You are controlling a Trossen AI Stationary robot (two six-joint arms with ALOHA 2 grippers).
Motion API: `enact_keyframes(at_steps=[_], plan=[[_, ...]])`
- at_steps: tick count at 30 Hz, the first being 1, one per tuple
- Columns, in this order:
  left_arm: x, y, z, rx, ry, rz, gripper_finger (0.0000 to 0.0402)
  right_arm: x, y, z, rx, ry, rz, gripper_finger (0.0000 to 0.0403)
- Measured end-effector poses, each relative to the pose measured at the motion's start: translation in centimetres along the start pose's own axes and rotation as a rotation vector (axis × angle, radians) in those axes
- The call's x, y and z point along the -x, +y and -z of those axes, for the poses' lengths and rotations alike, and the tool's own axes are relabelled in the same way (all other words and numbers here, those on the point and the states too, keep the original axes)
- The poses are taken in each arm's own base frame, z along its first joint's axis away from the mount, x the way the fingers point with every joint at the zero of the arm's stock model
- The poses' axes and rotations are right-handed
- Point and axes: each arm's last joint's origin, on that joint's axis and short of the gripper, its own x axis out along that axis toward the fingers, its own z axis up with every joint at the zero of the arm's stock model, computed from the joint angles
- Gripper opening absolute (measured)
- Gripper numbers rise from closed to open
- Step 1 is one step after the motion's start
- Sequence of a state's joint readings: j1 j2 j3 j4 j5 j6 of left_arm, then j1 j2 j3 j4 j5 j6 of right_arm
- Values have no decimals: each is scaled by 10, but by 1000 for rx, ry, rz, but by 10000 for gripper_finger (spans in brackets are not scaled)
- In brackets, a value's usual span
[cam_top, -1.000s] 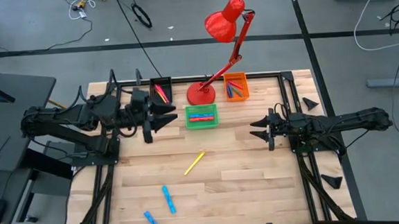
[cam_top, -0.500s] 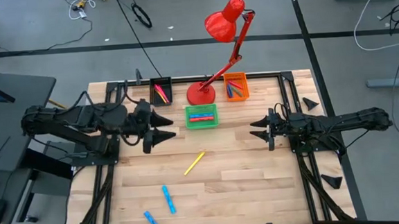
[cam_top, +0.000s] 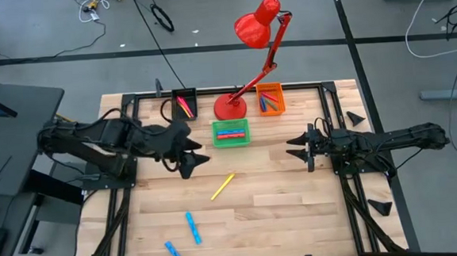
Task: Pick & Place Markers
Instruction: Put the yellow pen into the black basket
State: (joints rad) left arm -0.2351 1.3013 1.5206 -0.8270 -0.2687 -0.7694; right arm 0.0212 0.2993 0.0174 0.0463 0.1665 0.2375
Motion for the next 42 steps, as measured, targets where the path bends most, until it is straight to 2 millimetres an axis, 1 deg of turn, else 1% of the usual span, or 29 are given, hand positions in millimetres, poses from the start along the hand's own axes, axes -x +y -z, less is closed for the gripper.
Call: enact_keyframes(at_steps=[5, 10, 16, 21, 23, 27, 30, 32, 36, 42], plan=[[-11, -14, -15, 46, 73, -90, 280, 0, 0, 0, -1, -3, 0, 185], [-26, -20, -26, 134, 155, -200, 280, 0, 0, 0, -1, -5, -1, 185], [-50, -27, -29, 212, 299, -269, 280, 0, 0, -1, -1, -6, -1, 185], [-76, -29, -24, 264, 379, -300, 280, 0, 0, -1, -1, -6, -1, 185], [-87, -26, -17, 279, 430, -336, 280, 0, 0, -1, -1, -6, -1, 185], [-113, -17, 6, 308, 568, -478, 280, 0, 0, -1, -1, -6, -2, 185], [-124, -12, 19, 310, 628, -518, 280, 0, 0, -1, -2, -10, -3, 185], [-130, -9, 25, 315, 649, -516, 280, 0, 0, -1, -2, -13, -3, 185], [-151, -4, 38, 304, 636, -463, 280, 0, 0, -2, -2, -16, -4, 185], [-177, 7, 63, 327, 648, -405, 280, 0, 0, -2, -4, -20, -5, 185]])
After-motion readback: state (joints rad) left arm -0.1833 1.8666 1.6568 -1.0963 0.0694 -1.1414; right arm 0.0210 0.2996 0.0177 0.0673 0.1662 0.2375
